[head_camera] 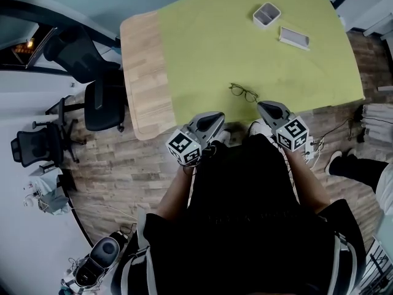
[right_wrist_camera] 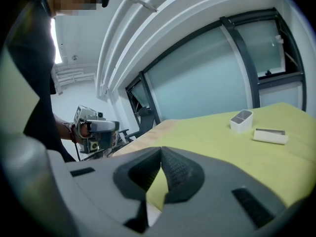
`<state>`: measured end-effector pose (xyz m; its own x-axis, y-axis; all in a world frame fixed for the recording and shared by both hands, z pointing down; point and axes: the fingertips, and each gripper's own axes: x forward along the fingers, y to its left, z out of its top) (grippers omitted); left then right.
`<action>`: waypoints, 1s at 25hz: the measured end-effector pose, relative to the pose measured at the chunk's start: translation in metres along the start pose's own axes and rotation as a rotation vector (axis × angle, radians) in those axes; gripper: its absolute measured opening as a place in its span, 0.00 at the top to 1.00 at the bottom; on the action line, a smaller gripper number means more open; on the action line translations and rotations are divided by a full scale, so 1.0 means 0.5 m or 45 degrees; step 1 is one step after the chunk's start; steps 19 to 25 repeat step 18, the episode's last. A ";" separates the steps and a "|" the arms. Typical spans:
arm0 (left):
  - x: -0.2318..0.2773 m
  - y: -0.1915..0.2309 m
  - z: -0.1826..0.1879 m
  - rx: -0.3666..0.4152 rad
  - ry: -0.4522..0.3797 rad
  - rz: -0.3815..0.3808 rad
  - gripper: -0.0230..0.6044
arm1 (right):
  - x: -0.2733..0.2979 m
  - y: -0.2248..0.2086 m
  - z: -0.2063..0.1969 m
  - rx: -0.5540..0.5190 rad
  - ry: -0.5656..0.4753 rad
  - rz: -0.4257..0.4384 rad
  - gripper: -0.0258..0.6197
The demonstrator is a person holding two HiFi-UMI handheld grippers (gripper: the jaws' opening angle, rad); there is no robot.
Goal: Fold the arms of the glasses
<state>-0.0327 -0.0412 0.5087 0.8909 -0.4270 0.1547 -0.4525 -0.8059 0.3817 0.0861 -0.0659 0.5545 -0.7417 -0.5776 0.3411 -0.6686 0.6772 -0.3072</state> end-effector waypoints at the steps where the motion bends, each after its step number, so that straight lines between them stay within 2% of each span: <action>1: 0.003 -0.003 -0.001 0.030 0.018 -0.002 0.93 | -0.006 0.005 0.005 -0.005 -0.009 0.007 0.91; 4: 0.012 -0.014 0.001 0.100 0.048 -0.018 0.93 | -0.018 0.022 0.018 -0.057 -0.048 0.033 0.91; 8: 0.027 -0.023 0.008 0.088 0.038 -0.020 0.93 | -0.035 0.049 0.038 -0.146 -0.130 0.094 0.91; 18: 0.073 -0.039 0.012 0.082 0.024 0.018 0.93 | -0.095 0.053 0.064 -0.098 -0.234 0.144 0.91; 25: 0.073 -0.039 0.012 0.082 0.024 0.018 0.93 | -0.095 0.053 0.064 -0.098 -0.234 0.144 0.91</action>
